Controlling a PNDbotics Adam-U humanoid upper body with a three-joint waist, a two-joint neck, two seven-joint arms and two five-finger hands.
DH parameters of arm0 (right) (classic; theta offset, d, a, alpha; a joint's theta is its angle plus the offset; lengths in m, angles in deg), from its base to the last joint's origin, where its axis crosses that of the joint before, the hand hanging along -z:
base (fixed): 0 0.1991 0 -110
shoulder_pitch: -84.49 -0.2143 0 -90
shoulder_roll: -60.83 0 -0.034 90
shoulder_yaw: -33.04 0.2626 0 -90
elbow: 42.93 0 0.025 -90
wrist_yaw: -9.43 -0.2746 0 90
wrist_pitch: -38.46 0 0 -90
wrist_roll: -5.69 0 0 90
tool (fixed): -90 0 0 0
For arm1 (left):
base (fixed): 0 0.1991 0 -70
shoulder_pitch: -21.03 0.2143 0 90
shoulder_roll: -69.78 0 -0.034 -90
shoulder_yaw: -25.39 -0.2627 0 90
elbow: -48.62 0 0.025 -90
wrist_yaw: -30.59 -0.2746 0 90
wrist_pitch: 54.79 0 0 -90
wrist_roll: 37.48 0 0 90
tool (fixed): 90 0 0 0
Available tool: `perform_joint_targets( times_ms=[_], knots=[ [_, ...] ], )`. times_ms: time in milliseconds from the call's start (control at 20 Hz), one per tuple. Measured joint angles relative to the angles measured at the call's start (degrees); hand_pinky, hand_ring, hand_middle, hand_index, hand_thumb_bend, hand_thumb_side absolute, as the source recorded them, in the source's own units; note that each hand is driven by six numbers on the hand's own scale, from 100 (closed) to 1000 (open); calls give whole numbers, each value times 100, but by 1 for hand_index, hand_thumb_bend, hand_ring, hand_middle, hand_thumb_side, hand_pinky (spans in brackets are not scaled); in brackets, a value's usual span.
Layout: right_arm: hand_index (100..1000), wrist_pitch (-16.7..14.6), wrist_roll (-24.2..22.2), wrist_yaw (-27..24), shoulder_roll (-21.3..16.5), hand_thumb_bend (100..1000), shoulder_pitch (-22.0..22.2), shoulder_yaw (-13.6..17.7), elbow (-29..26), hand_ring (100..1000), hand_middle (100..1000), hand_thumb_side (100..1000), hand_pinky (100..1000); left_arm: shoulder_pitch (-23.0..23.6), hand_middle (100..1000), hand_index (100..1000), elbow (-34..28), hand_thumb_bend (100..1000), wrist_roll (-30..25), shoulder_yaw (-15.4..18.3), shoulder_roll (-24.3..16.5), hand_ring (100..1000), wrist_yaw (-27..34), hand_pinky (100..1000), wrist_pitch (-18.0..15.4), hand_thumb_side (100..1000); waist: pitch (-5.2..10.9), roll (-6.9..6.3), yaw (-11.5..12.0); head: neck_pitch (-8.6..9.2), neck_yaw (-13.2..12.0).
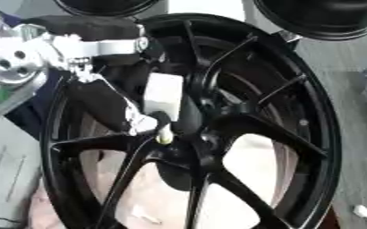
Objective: Pull the pin out of the wheel hub.
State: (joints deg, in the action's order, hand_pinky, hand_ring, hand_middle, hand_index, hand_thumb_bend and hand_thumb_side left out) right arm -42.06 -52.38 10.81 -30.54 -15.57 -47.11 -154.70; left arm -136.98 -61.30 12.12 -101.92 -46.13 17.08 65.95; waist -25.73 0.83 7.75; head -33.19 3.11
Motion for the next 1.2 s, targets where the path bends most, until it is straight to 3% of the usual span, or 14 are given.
perform_joint_targets(
  times_ms=[300, 350, 500, 850, 950, 1200],
  knots=[
    [733, 0, 0, 0, 0, 100, 0, 0, 0, 820, 621, 535, 800, 7, 285, 415, -36, 274, 61, 13, -2, 456, 35, 598, 61, 322, 3, 0, 0, 0, 0],
    [733, 0, 0, 0, 0, 100, 0, 0, 0, 820, 621, 537, 799, 8, 192, 326, -37, 282, 63, 13, -2, 387, 37, 558, 63, 312, 3, 0, 0, 0, 0],
    [732, -3, 13, -4, 0, 100, 0, 1, 0, 819, 620, 535, 799, 40, 184, 321, -63, 242, 69, 15, -2, 382, 97, 557, 69, 294, 8, 5, -16, 0, 1],
    [732, 4, 47, -25, -1, 100, 1, 3, 0, 819, 620, 535, 799, 150, 184, 321, -338, 242, 234, 304, -150, 382, 466, 557, 234, 294, 28, 6, -20, -1, 7],
    [732, 2, 51, -29, -1, 100, 4, 4, 0, 819, 620, 527, 798, 149, 156, 299, -369, 100, 266, 334, -155, 362, 508, 550, 262, 231, 31, 15, -10, -2, 22],
    [732, 5, 116, -29, -3, 100, 57, 70, -2, 818, 620, 520, 798, 245, 144, 291, -390, 100, 502, 773, -262, 355, 326, 548, 205, 209, 174, 122, 179, -85, 184]
  ],
)
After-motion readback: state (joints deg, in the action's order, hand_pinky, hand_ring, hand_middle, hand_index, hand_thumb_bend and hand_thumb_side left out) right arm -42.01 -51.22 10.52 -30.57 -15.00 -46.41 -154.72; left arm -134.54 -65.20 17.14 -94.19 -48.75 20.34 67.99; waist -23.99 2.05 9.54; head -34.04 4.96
